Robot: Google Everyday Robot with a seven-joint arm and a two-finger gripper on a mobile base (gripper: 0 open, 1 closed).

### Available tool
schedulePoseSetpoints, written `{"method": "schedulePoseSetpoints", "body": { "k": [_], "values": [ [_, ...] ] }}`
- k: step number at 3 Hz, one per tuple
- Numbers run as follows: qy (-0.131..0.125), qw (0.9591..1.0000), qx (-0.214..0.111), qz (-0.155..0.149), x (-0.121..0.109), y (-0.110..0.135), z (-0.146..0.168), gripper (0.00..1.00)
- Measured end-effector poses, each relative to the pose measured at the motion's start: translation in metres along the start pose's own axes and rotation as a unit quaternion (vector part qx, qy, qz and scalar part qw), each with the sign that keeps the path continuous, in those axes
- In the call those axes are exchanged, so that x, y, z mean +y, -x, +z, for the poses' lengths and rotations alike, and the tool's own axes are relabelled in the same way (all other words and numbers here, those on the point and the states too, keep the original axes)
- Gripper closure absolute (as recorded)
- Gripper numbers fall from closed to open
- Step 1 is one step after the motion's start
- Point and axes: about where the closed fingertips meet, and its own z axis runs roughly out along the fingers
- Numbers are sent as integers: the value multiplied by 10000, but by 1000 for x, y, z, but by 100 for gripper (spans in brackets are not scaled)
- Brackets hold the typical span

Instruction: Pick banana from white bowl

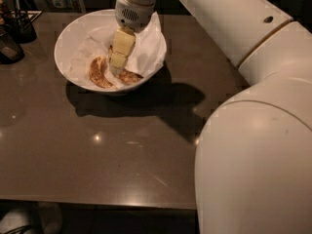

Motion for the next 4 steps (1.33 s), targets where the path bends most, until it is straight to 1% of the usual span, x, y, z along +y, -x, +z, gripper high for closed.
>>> {"method": "schedulePoseSetpoints", "body": {
  "k": [1, 2, 3, 4],
  "values": [
    [2, 10000, 1, 7, 0, 0, 0, 0],
    [109, 9993, -172, 299, -1, 0, 15, 0],
    [250, 9980, -289, 512, 2, 1, 27, 0],
    [329, 9967, -328, 662, 3, 0, 33, 16]
  ]
}}
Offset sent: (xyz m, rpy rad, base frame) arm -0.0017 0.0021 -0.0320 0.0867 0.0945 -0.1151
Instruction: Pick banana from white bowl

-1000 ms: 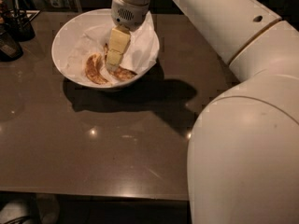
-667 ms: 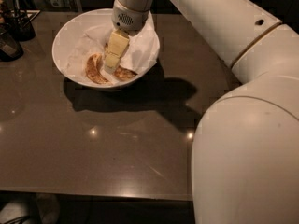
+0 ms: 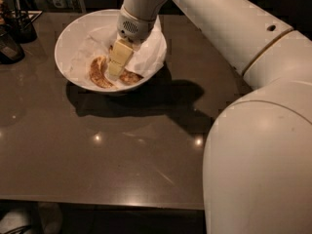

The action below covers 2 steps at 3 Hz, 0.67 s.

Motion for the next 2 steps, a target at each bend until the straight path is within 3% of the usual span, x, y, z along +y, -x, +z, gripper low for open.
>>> {"method": "schedulePoseSetpoints", "body": {
  "k": [2],
  "values": [
    [-49, 9998, 128, 132, -3, 1, 6, 43]
  ]
}}
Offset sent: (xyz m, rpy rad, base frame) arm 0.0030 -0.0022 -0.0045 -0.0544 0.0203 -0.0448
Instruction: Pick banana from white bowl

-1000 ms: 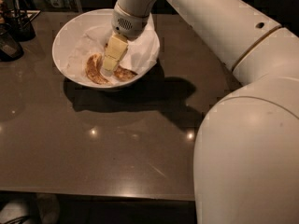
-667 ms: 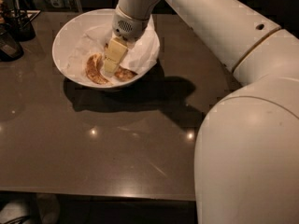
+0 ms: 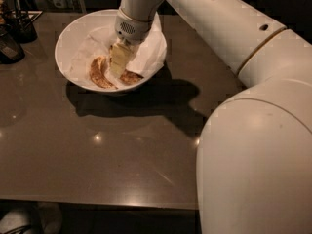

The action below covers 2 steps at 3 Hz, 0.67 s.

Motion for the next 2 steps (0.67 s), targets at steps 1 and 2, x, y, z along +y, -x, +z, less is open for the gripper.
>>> {"method": "schedulePoseSetpoints", "body": {
  "k": [1, 2],
  "values": [
    [-17, 9998, 187, 104, -3, 1, 4, 44],
    [4, 9992, 370, 170, -5, 3, 10, 45]
  ]
}}
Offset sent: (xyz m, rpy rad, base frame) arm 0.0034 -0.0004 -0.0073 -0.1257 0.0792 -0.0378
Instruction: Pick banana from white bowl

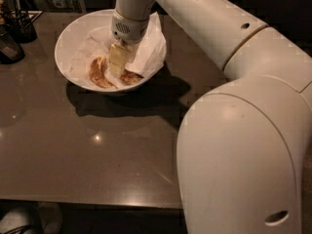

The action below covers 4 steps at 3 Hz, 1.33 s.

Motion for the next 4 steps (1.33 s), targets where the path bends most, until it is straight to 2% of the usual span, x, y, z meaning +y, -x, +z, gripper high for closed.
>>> {"method": "schedulePoseSetpoints", "body": {
  "k": [2, 4],
  "values": [
    [23, 9998, 179, 56, -5, 4, 12, 45],
    [153, 9994, 283, 153, -13, 2, 34, 45]
  ]
}}
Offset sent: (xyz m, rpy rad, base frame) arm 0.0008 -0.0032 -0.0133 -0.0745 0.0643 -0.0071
